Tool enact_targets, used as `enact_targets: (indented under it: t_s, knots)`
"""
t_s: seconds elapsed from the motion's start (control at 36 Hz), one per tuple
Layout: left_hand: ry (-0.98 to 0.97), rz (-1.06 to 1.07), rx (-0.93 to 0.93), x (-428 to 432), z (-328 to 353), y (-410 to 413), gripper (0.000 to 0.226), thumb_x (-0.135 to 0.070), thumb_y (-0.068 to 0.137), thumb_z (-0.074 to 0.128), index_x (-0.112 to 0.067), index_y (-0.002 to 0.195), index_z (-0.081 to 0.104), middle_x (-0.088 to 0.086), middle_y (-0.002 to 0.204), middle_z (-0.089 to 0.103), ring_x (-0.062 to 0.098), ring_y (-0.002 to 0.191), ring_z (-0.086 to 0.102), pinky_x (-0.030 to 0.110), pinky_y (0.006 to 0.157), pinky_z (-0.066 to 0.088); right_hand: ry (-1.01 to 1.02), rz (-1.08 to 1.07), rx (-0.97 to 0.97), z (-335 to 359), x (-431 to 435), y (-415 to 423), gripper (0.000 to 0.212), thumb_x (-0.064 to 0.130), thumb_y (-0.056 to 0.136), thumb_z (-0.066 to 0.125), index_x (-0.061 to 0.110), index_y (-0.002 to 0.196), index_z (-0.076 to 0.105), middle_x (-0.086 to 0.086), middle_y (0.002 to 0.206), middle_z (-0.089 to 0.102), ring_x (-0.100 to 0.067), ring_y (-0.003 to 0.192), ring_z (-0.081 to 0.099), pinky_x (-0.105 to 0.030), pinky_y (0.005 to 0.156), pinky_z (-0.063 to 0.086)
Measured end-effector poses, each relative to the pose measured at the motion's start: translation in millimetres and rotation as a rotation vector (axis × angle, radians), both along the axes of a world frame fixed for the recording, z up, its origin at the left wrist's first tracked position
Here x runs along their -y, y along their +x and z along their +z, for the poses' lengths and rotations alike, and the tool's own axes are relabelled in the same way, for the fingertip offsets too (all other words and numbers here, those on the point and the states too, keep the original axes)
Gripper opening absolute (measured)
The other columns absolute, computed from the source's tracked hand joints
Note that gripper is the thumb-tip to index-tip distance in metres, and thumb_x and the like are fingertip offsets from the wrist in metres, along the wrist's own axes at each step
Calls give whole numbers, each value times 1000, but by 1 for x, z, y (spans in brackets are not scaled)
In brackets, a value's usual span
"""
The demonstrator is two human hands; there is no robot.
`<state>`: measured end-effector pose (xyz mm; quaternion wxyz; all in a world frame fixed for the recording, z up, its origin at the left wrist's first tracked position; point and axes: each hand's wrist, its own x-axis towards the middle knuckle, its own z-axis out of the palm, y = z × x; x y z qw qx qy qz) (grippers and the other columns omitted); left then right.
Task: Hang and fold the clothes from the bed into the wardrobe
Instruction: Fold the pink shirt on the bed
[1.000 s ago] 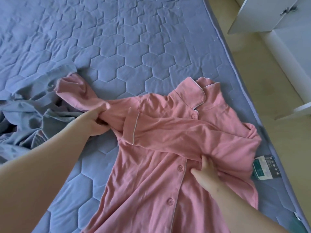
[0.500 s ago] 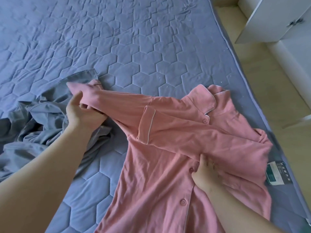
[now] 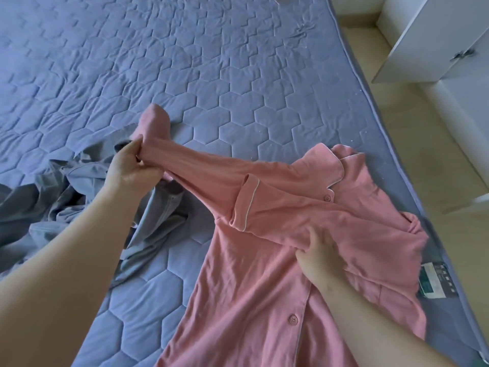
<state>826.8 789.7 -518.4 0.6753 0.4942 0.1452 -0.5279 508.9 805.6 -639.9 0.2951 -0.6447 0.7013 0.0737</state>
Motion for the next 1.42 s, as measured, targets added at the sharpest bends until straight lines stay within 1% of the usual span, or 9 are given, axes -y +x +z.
enact_targets:
  t_s: [0.19, 0.36, 0.53, 0.69, 0.92, 1.06, 1.19, 1.33, 1.42]
  knots:
    - [262, 107, 167, 8, 23, 13, 44, -22, 97, 46, -15, 139, 38, 4, 139, 44, 21, 125, 46, 39, 106, 36, 25, 302, 157, 16, 6, 49, 68, 29, 88, 52, 30, 147, 19, 0, 151, 27, -25, 135, 31, -40, 108, 31]
    - [93, 205, 360, 6, 41, 26, 21, -15, 97, 46, -12, 117, 49, 11, 116, 57, 4, 66, 56, 20, 52, 44, 357, 281, 105, -1, 2, 39, 72, 31, 86, 53, 30, 149, 17, -4, 151, 30, -27, 137, 30, -36, 111, 29]
    - [86, 376, 706, 0, 49, 40, 48, -6, 83, 54, -30, 122, 43, 0, 126, 51, 14, 103, 58, 38, 94, 48, 293, 385, 0, -12, -6, 38, 68, 35, 88, 55, 24, 147, 24, -2, 154, 23, -23, 142, 19, -29, 114, 18]
    - [-8, 242, 1056, -11, 53, 34, 41, 3, 73, 51, -31, 94, 63, -13, 95, 63, -5, 79, 60, 8, 66, 46, 229, 41, 228, -2, -6, 49, 67, 31, 86, 56, 27, 147, 28, -4, 148, 38, -25, 133, 38, -37, 109, 32]
    - [-136, -523, 1589, -8, 48, -87, 33, 0, 82, 55, -16, 108, 68, 0, 129, 57, 3, 108, 51, 20, 90, 38, 297, -785, 1346, 68, 11, 58, 33, 42, 95, 42, 33, 126, 48, 1, 125, 53, -24, 109, 53, -35, 78, 44]
    - [-372, -1566, 1853, -18, 6, -189, 52, -25, 90, 57, -26, 139, 43, 5, 149, 33, 25, 140, 22, 37, 110, 26, 290, -1132, 1715, 85, 19, -5, 46, 58, 92, 29, 23, 98, 58, -4, 97, 61, -25, 92, 59, -37, 80, 43]
    - [-196, -2311, 1548, -46, -50, -251, 58, -35, 91, 57, -23, 143, 36, 11, 147, 33, 28, 136, 28, 36, 110, 22, 273, -1397, 1391, 51, -14, -85, 61, 66, 88, 34, 26, 133, 45, -4, 120, 54, -29, 105, 56, -41, 90, 41]
    - [105, -1910, 1139, -52, -90, -260, 18, -20, 95, 49, -22, 105, 63, 0, 112, 60, 16, 108, 54, 20, 94, 41, 190, -1231, 938, 15, -34, -113, 45, 42, 89, 56, 12, 122, 55, -8, 120, 61, -27, 104, 59, -34, 87, 44]
    - [292, -1539, 962, -51, -112, -251, 26, -14, 90, 55, -28, 70, 47, -6, 74, 52, 0, 56, 51, 10, 44, 37, 7, -939, 795, 2, -27, -102, 33, 29, 83, 68, 12, 110, 59, -16, 121, 59, -32, 114, 55, -40, 95, 43]
